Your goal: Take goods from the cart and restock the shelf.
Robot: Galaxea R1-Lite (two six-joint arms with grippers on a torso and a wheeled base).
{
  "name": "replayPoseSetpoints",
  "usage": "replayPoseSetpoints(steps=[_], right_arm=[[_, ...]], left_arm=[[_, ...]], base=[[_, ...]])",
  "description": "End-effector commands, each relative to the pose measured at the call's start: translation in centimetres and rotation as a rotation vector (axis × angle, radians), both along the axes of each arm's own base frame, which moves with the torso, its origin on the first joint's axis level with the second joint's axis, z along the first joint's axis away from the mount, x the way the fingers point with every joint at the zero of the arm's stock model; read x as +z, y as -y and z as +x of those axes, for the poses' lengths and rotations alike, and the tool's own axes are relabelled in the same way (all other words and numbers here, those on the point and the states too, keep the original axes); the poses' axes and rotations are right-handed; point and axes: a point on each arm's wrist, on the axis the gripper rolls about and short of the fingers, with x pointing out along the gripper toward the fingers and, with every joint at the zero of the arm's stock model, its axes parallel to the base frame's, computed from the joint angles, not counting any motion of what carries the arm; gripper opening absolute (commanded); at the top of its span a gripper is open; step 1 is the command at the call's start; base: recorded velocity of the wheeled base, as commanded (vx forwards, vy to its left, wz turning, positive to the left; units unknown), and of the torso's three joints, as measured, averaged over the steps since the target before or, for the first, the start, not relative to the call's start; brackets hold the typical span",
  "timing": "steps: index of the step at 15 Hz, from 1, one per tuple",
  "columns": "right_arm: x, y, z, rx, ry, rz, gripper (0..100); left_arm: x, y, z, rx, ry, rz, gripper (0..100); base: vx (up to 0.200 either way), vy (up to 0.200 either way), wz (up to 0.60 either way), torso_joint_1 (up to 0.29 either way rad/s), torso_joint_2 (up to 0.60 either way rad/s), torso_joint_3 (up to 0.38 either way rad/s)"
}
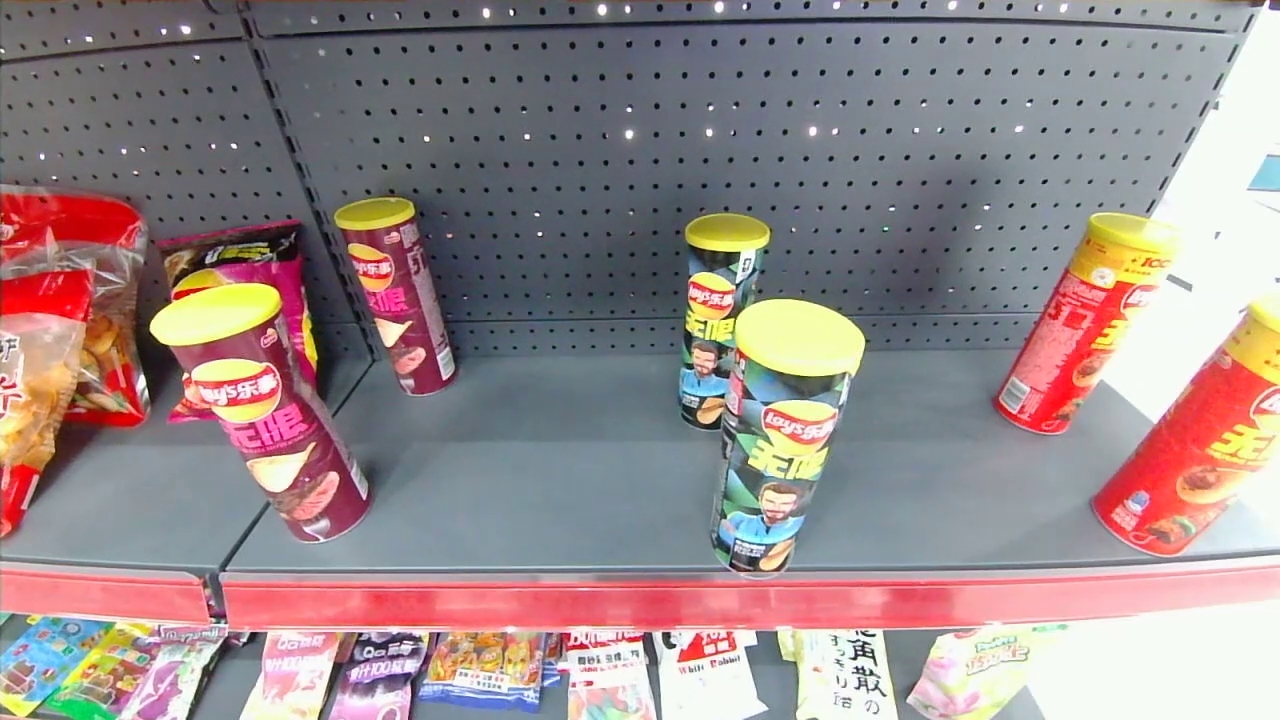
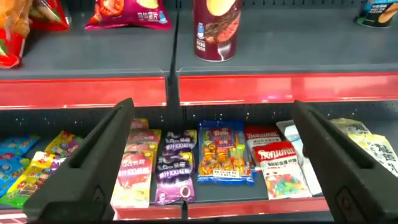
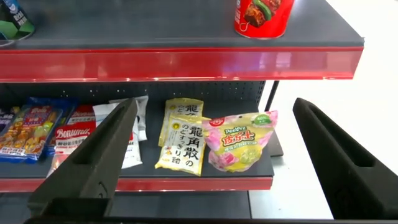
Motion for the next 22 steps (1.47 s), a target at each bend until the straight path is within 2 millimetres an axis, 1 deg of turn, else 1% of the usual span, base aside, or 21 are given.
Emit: replayPoseSetpoints(steps=[1,4,5,7,8,9,10,11,12,13,14,15,16,18,20,22], right_arm=[[0.0,0.0,0.0,0.003,-0.001,-0.001,100],[0.0,0.0,0.0,-0.002,0.002,0.005,100],[2.4,0.0,-0.2,0.026,0.098,0.021,100],[8.5,0.0,0.3,0.133,0.144,0.051,100],[9.3,-0.1,0.6,0.215,0.14,0.029,100],[9.7,-0.2,1.6,0.271,0.093,0.009,100],[9.8,-0.3,2.4,0.284,0.052,0.012,100],[10.8,-0.5,4.4,0.319,-0.021,0.019,100],[11.3,-0.7,5.3,0.365,-0.052,0.024,100],[11.6,-1.3,7.1,0.448,-0.129,0.029,100],[11.6,-1.7,8.6,0.478,-0.188,0.03,100],[11.6,-2.2,9.9,0.496,-0.239,0.031,100],[11.5,-2.4,10.7,0.505,-0.271,0.03,100],[11.1,-4.1,13.4,0.581,-0.382,0.019,100],[10.4,-5.6,16.0,0.614,-0.478,0.006,100],[10.0,-6.8,18.3,0.614,-0.532,-0.009,100]], left_arm=[[-0.1,0.0,0.0,0.002,-0.002,-0.001,100],[-0.2,0.0,0.0,0.005,0.0,-0.002,100],[-0.2,0.0,0.0,0.005,-0.002,-0.002,100],[-0.2,0.0,0.0,0.005,-0.002,-0.001,100],[-0.2,0.0,0.0,0.005,-0.002,-0.001,100],[-0.2,0.0,0.0,0.005,-0.002,-0.001,100],[-0.2,0.0,0.0,0.005,-0.002,-0.001,100],[-0.2,0.0,0.0,0.005,-0.002,-0.001,100],[-0.2,0.0,0.0,0.005,-0.002,-0.001,100],[-0.2,0.0,0.0,0.006,-0.002,-0.001,100],[-0.2,0.0,0.0,0.005,-0.002,-0.001,100],[-0.2,0.0,0.0,0.006,-0.002,-0.001,100],[-0.2,0.0,0.0,0.006,-0.002,-0.001,100],[-0.2,0.0,0.0,0.005,-0.002,-0.001,100],[-0.2,0.0,0.0,0.005,-0.002,-0.001,100],[-0.2,0.0,0.0,0.006,-0.002,-0.001,100]], base=[[0.0,0.0,0.0,0.0,0.0,0.0],[0.0,0.0,0.0,0.0,0.0,0.0],[0.0,0.0,0.0,0.0,0.0,0.0],[0.0,0.0,0.0,0.0,0.0,0.0],[0.0,0.0,0.0,0.0,0.0,0.0],[0.0,0.0,0.0,0.0,0.0,0.0],[0.0,0.0,0.0,0.0,0.0,0.0],[0.0,0.0,0.0,0.0,0.0,0.0],[0.0,0.0,0.0,0.0,0.0,0.0],[0.0,0.0,0.0,0.0,0.0,0.0],[0.0,0.0,0.0,0.0,0.0,0.0],[0.0,0.0,0.0,0.0,0.0,0.0],[0.0,0.0,0.0,0.0,0.0,0.0],[0.0,0.0,0.0,0.0,0.0,0.0],[0.0,0.0,0.0,0.0,0.0,0.0],[0.0,0.0,0.0,0.0,0.0,0.0]])
